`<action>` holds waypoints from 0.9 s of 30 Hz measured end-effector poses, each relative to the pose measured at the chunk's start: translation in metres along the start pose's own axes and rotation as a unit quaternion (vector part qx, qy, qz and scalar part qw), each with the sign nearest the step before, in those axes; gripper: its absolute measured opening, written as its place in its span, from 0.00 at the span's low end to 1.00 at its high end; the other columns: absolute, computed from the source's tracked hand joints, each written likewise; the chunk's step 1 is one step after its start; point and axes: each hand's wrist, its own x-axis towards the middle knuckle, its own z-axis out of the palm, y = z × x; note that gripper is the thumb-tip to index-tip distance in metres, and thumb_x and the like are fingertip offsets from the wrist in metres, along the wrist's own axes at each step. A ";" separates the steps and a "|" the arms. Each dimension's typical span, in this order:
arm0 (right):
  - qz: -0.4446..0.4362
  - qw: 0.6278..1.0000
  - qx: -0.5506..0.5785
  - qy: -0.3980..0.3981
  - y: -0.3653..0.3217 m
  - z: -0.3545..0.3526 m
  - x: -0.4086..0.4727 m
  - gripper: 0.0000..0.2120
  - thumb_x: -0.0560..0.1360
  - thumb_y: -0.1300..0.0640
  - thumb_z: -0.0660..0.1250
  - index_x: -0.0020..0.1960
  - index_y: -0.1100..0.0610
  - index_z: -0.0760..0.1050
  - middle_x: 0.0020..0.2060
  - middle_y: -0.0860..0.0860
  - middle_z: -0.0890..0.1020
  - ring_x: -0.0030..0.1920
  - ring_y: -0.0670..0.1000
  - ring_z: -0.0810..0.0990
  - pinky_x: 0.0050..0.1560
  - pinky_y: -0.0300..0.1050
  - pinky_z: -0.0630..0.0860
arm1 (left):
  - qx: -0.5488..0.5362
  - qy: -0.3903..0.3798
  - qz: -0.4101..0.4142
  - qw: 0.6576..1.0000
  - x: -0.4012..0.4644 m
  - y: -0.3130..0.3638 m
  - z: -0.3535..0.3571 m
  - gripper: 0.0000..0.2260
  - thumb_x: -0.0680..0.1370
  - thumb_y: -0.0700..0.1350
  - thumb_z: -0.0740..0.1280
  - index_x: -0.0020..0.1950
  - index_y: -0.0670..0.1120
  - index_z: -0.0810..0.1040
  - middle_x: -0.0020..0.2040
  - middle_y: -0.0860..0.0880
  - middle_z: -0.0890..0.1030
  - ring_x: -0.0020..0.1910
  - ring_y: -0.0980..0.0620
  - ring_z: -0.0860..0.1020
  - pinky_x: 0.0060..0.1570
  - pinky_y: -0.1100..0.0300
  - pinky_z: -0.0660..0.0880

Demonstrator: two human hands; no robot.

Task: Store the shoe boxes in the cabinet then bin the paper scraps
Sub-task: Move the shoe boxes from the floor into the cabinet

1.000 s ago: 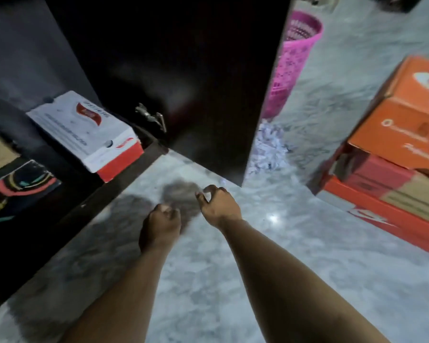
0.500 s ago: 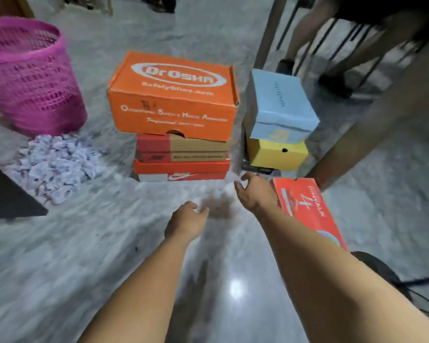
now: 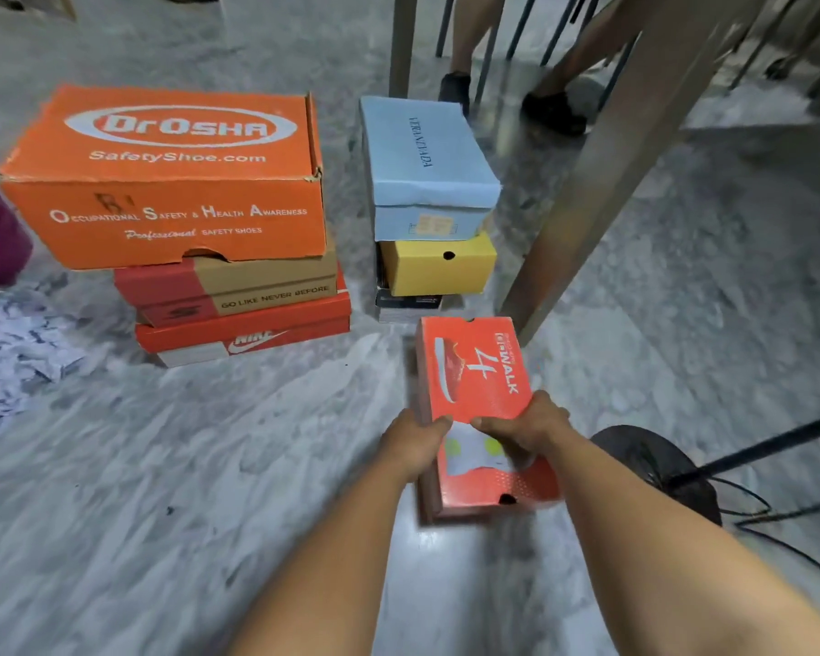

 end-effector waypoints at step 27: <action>-0.438 0.735 -0.118 -0.504 -0.299 0.270 -0.375 0.31 0.77 0.55 0.71 0.71 0.28 0.67 0.56 0.40 0.85 0.59 0.54 0.82 0.36 0.53 0.80 | -0.478 0.545 -0.094 0.682 -0.323 -0.329 -0.307 0.31 0.61 0.78 0.69 0.49 0.54 0.83 0.43 0.53 0.87 0.45 0.47 0.86 0.48 0.45 0.83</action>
